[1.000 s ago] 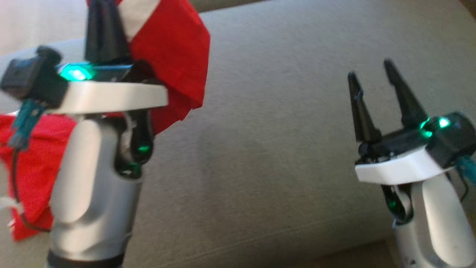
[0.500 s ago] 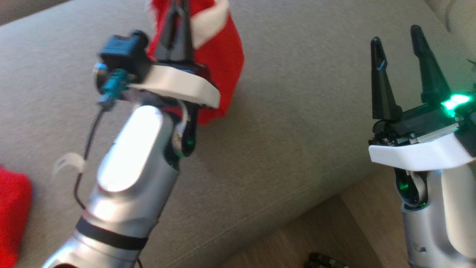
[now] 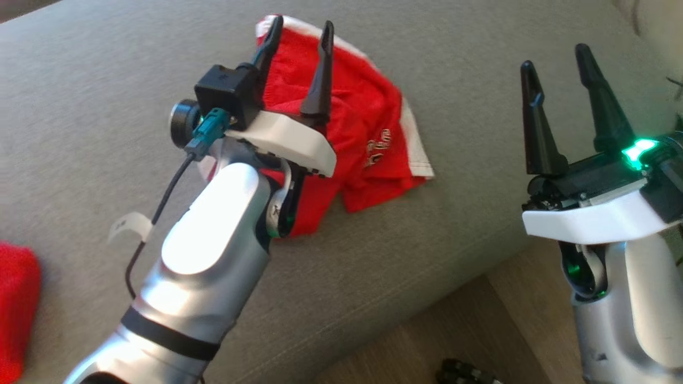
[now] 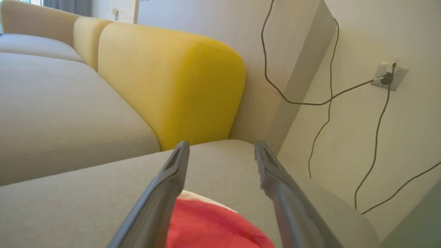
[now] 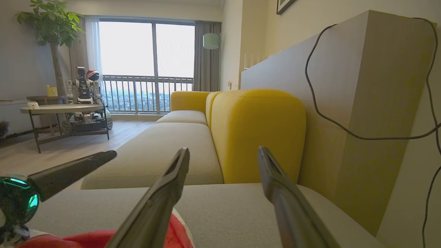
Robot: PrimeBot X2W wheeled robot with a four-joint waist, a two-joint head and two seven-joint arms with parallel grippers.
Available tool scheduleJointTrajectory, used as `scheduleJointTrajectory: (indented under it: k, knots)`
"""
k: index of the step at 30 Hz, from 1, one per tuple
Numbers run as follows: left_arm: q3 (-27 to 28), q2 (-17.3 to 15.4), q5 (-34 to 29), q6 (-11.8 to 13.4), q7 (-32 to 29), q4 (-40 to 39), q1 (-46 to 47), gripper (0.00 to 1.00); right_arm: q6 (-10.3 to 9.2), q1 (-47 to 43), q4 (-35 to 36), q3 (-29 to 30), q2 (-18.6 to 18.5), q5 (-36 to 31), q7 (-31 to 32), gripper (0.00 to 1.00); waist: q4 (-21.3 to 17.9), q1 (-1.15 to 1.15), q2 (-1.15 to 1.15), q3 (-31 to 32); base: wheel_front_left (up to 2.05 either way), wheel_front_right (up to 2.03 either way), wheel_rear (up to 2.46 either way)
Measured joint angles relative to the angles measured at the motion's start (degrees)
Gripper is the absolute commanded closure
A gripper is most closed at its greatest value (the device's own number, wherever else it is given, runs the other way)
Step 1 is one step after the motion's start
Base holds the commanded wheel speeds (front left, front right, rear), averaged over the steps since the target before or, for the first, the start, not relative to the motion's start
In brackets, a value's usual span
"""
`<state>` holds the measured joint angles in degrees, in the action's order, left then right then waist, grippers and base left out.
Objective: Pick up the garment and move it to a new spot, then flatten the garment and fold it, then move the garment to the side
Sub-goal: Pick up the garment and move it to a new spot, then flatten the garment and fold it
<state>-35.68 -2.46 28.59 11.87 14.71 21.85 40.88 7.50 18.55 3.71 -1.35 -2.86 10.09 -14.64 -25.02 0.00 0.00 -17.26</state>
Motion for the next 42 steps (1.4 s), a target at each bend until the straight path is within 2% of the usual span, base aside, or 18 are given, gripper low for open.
scheduleJointTrajectory:
  k: [4, 8, 13, 16, 20, 25, 29, 34, 42]
  knots:
    - [3.4, -0.1, -4.2, -1.4, 0.0, -1.4, -0.4, 0.00, 0.00, 0.0, -0.5, 0.9, 0.0, -1.7, 0.0, 0.00, 3.0, 0.00, 0.00, 0.9, 0.00, 0.00, 0.00]
    - [6.9, -2.1, -8.8, -2.4, 0.0, -5.8, -2.8, 0.00, 0.00, -0.4, -1.5, 0.8, 0.0, -3.9, 0.0, 0.00, 6.8, 0.00, 0.00, 2.2, 0.00, 0.00, 0.00]
    - [12.1, -5.6, -11.8, -2.8, 0.0, -11.6, -11.6, 0.00, 0.00, -0.9, -2.8, 0.5, 0.0, -6.2, 0.0, 0.00, 12.0, -0.01, 0.00, 3.8, 0.00, 0.00, 0.00]
    - [14.8, -6.6, -12.8, -2.9, 0.0, -14.9, -18.3, 0.00, 0.00, -2.4, -3.9, 0.4, 0.0, -6.8, 0.0, 0.00, 15.1, -0.01, 0.00, 4.8, 0.00, 0.00, 0.00]
    - [18.1, -6.0, -13.3, -3.5, 0.0, -17.7, -25.9, 0.00, 0.00, -3.8, -6.0, -0.2, 0.0, -8.1, 0.0, 0.00, 19.1, -0.01, 0.00, 5.9, 0.00, 0.00, 0.00]
    - [20.5, -3.1, -14.4, -4.9, 0.0, -18.9, -32.3, 0.00, 0.00, -4.1, -10.4, 0.5, 0.0, -9.7, 0.0, 0.00, 23.5, -0.01, 0.00, 7.3, 0.00, 0.00, 0.00]
    - [21.9, -1.1, -14.4, -6.4, 0.0, -19.2, -33.6, 0.00, 0.00, -4.1, -14.3, 0.4, 0.0, -9.7, 0.2, 0.00, 26.6, -0.01, 0.00, 8.2, 0.00, 0.00, 0.00]
    - [22.3, -0.6, -15.7, -7.9, 0.0, -19.0, -33.8, 0.00, 0.01, -3.5, -18.2, -3.4, 0.0, -9.7, 2.7, 0.00, 29.7, -0.01, 0.00, 8.8, 0.00, 0.00, 0.00]
    - [21.7, -0.3, -15.6, -8.2, 0.0, -18.7, -33.8, 0.00, 0.01, -0.3, -25.1, -6.9, 0.0, -9.6, 6.0, 0.00, 32.9, -0.01, 0.00, 8.4, 0.00, 0.00, 0.00]
